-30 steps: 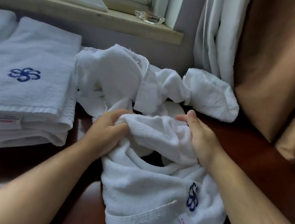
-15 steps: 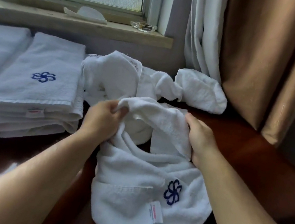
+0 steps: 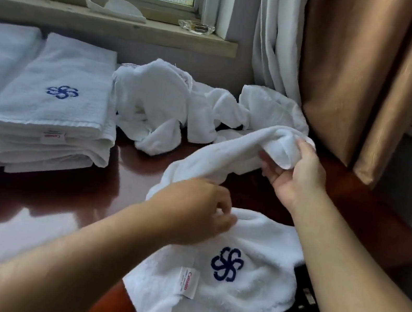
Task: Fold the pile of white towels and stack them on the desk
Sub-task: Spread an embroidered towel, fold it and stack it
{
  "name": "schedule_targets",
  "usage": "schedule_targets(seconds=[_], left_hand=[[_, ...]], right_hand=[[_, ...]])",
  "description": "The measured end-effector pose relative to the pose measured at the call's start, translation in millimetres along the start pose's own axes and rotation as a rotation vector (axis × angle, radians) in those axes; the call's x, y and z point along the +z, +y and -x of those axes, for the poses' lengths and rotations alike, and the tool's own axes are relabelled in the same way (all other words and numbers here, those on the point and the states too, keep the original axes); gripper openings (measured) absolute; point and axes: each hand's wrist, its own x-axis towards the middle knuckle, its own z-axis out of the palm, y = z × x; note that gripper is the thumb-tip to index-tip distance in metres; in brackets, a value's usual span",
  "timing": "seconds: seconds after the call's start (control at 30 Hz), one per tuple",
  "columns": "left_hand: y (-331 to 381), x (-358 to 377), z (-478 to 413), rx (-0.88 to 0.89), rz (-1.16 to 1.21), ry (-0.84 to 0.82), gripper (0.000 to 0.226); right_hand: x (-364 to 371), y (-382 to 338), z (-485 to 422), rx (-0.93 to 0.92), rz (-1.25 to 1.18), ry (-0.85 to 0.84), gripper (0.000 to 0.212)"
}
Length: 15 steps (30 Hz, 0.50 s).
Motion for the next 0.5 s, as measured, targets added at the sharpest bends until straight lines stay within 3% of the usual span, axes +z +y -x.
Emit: schedule_targets(seconds=[0.1, 0.17, 0.23, 0.33, 0.4, 0.5], left_hand=[[-9.5, 6.3, -2.6, -0.041, -0.21, -0.187, 0.058], [-19.4, 1.9, -3.9, -0.004, -0.27, -0.289, 0.058], [-32.6, -6.9, -8.0, 0.028, -0.248, -0.341, 0.048], [-51.4, -23.0, -10.5, 0.099, -0.282, -0.323, 0.042], [-65.4, -33.9, -8.0, 0.143, -0.404, -0.177, 0.045], [-77.8, -46.0, 2.0, 0.082, -0.515, 0.033, 0.052]], right_hand=[[-14.6, 11.1, 5.7, -0.054, 0.702, -0.139, 0.041], [-24.2, 17.5, 8.8, -0.066, 0.962, -0.278, 0.05], [-27.1, 19.9, 13.5, -0.053, 1.016, -0.384, 0.056], [-21.7, 18.2, 19.6, 0.05, 0.878, -0.467, 0.058], [-16.4, 18.4, 23.3, 0.087, 0.85, -0.529, 0.064], [-12.3, 22.8, 22.8, -0.021, 1.083, -0.593, 0.045]])
